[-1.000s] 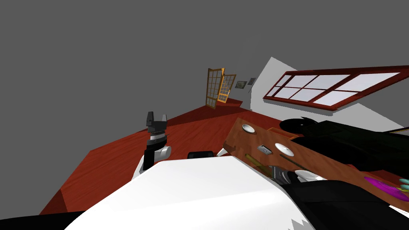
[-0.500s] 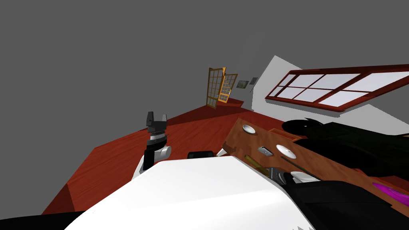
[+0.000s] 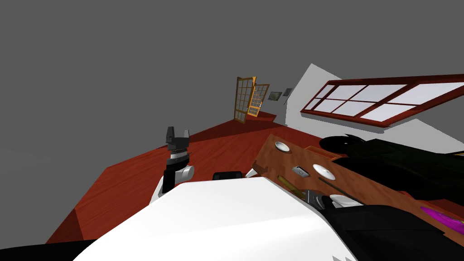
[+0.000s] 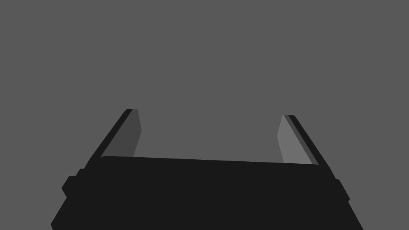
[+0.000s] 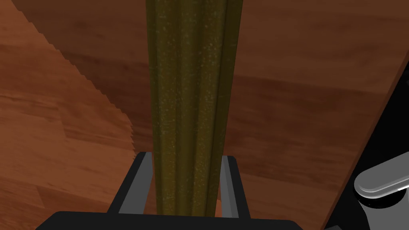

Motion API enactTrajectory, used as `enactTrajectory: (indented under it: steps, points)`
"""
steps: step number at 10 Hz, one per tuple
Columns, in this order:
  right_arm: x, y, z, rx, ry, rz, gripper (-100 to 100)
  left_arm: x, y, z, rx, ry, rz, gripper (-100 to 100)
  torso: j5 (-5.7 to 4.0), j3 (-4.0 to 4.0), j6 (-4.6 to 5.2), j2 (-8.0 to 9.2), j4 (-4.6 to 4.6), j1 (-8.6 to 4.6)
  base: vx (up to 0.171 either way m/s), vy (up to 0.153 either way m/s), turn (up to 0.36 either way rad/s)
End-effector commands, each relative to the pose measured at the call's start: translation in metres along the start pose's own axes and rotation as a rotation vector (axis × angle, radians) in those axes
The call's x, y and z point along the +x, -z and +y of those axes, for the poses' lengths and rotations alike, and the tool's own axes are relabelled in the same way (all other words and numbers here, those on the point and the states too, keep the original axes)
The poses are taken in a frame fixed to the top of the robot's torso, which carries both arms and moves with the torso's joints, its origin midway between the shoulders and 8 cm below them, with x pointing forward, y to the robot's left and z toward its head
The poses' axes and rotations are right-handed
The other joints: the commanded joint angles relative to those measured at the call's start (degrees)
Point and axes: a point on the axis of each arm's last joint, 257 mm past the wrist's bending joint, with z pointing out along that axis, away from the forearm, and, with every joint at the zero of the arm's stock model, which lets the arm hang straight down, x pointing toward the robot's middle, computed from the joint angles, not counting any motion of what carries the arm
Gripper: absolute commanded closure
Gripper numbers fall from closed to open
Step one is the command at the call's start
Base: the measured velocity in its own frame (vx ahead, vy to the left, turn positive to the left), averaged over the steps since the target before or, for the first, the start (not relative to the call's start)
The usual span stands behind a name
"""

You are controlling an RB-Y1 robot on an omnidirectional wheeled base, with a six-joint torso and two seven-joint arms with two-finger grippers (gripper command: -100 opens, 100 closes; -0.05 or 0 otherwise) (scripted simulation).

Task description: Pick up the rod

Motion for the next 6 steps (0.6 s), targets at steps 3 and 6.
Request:
enactTrajectory:
  steps: [3, 6]
  points:
    - [0.0042, 0.0176, -0.0166, -0.003, 0.016, -0.001, 100, 0.0000, 0.0000, 0.0000, 0.000, 0.000, 0.000, 0, 0.11, -0.01, 0.04, -0.01, -0.01, 0.26, 0.011, 0.048, -0.063]
    - [0.0027, 0.0170, -0.0151, -0.004, 0.014, 0.000, 0, 0.0000, 0.0000, 0.0000, 0.000, 0.000, 0.000, 0, 0.11, -0.01, 0.00, -0.02, 0.00, 0.18, 0.003, 0.018, -0.003]
